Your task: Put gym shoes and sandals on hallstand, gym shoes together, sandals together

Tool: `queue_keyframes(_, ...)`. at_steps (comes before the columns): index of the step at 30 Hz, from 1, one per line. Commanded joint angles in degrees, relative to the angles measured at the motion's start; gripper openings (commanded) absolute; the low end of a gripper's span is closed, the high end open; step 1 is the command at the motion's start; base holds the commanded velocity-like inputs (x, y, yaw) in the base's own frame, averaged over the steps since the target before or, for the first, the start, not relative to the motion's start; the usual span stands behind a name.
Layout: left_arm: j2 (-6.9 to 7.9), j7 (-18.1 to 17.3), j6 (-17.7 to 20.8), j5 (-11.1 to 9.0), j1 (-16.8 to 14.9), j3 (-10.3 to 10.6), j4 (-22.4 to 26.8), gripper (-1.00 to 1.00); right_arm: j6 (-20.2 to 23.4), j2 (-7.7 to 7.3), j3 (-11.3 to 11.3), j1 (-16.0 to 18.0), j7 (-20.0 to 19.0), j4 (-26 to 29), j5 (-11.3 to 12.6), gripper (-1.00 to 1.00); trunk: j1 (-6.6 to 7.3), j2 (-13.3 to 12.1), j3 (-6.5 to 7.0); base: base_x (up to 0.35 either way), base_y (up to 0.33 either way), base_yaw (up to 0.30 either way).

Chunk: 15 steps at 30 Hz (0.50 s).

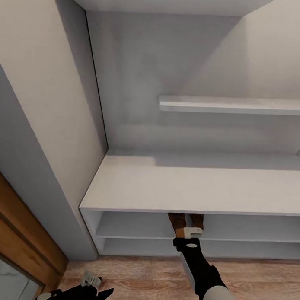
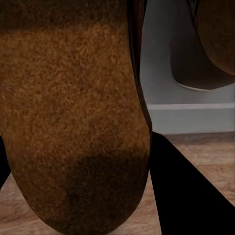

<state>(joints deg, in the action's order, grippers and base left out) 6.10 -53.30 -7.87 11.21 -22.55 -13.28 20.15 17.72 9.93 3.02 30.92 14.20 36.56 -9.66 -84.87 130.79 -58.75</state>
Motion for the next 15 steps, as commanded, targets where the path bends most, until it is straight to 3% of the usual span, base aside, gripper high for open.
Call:
queue_keyframes(1,-0.03,-0.21,-0.48,0.59,-0.04,-0.43,-0.02,1.0,0.39,0.07,0.23,0.02,-0.05,0.09,-0.45,-1.0,0.01,0.02,-0.05,0.013,0.0,0.0)
queue_keyframes(15,-0.01,-0.17,-0.31,0.47,-0.04,-0.52,-0.02,1.0,0.39,0.07,0.26,0.02,-0.05,0.09,-0.45,-1.0,0.01,0.02,-0.05,0.081,0.0,0.0)
